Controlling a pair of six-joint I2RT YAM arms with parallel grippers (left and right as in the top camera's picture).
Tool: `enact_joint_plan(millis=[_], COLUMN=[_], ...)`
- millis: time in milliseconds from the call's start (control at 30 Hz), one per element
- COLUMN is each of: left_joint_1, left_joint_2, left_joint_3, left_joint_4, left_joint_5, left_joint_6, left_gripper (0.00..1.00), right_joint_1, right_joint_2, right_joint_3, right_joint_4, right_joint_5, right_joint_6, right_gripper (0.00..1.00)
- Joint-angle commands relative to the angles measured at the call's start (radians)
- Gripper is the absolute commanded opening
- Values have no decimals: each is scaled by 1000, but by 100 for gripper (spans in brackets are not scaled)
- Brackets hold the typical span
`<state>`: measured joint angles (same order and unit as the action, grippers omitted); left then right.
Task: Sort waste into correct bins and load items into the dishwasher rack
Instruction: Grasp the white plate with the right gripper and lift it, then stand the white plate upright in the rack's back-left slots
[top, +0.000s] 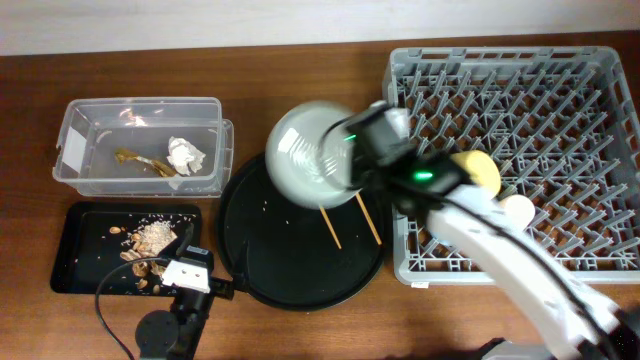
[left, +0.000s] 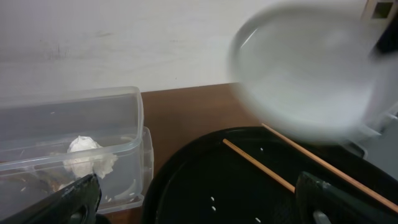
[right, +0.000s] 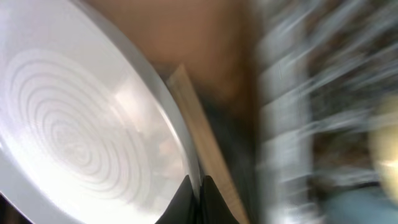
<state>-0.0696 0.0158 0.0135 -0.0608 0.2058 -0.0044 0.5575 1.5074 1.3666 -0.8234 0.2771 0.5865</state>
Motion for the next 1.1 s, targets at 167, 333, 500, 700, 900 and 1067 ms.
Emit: enact_joint_plan(millis=[167,333,500,700,900,1067], left_joint_1=[7,7,7,7,7,7], left_joint_2=[-2,-2,-2,-2,-2,-2], left_joint_3=[-3,-3,-3,-3,-3,-3], left_joint_4=[-4,-4,-4,-4,-4,-4], left_joint_5=[8,8,8,8,8,8], left_joint_6=[-6,-6,-6,-6,-6,-6], left_gripper=[100,99,99,99,99,99], right_joint_1=[-386,-452,-453,-449,-345,-254], right_joint_2=[-74,40,183,297,294,294], right_joint_3=[2,2,2,2,2,2], right_joint_4=[134,351,485,550,499,497], right_joint_5=[552,574,660,754,800,931], right_joint_6=[-329,-460,-532,-624,-687,-688], right_gripper=[4,4,4,4,18,46])
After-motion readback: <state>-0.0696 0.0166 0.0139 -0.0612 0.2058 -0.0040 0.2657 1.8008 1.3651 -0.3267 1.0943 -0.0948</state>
